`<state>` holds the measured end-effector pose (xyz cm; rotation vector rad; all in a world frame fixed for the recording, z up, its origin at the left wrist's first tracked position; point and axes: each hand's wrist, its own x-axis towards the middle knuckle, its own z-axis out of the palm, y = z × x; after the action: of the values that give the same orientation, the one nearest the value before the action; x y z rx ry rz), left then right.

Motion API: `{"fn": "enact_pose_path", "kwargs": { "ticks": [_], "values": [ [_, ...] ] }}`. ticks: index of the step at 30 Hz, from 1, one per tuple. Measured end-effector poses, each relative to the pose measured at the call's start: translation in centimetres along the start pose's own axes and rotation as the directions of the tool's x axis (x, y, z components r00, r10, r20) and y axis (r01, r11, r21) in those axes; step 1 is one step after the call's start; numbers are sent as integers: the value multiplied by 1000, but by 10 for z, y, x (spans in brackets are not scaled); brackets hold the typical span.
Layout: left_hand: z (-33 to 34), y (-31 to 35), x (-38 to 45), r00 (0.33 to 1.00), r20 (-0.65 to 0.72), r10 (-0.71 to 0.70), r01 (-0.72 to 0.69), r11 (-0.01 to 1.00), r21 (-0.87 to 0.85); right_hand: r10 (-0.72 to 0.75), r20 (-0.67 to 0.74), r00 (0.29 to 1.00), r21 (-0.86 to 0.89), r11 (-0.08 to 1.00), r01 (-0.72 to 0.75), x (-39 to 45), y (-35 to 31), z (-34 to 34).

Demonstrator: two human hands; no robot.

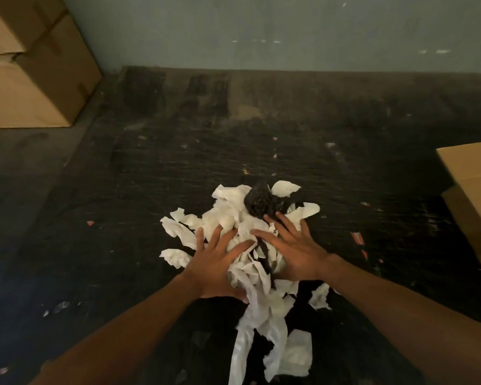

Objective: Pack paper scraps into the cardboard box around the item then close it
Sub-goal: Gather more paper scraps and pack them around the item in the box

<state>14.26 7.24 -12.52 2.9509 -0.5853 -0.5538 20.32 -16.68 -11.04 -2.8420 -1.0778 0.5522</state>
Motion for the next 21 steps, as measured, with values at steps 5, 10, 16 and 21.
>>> {"fn": "enact_pose_path", "kwargs": {
  "ticks": [5, 10, 16, 21],
  "values": [
    [10, 6, 0, 981, -191, -34, 17, 996, -90, -23, -125, 992, 4, 1000, 24, 0, -1, 6],
    [13, 3, 3, 970, -240, -48, 20, 993, -118, -2, -181, 984, 29, 1000, 8, -7, -8, 9],
    [11, 3, -10, 958, -236, -162, 81, 944, -319, 59, -176, 983, 57, 997, -50, -17, -13, 3],
    [-13, 0, -16, 926, -213, -310, 193, 878, -438, 171, -149, 974, 245, 961, -131, -26, -18, -32]
  ]
}}
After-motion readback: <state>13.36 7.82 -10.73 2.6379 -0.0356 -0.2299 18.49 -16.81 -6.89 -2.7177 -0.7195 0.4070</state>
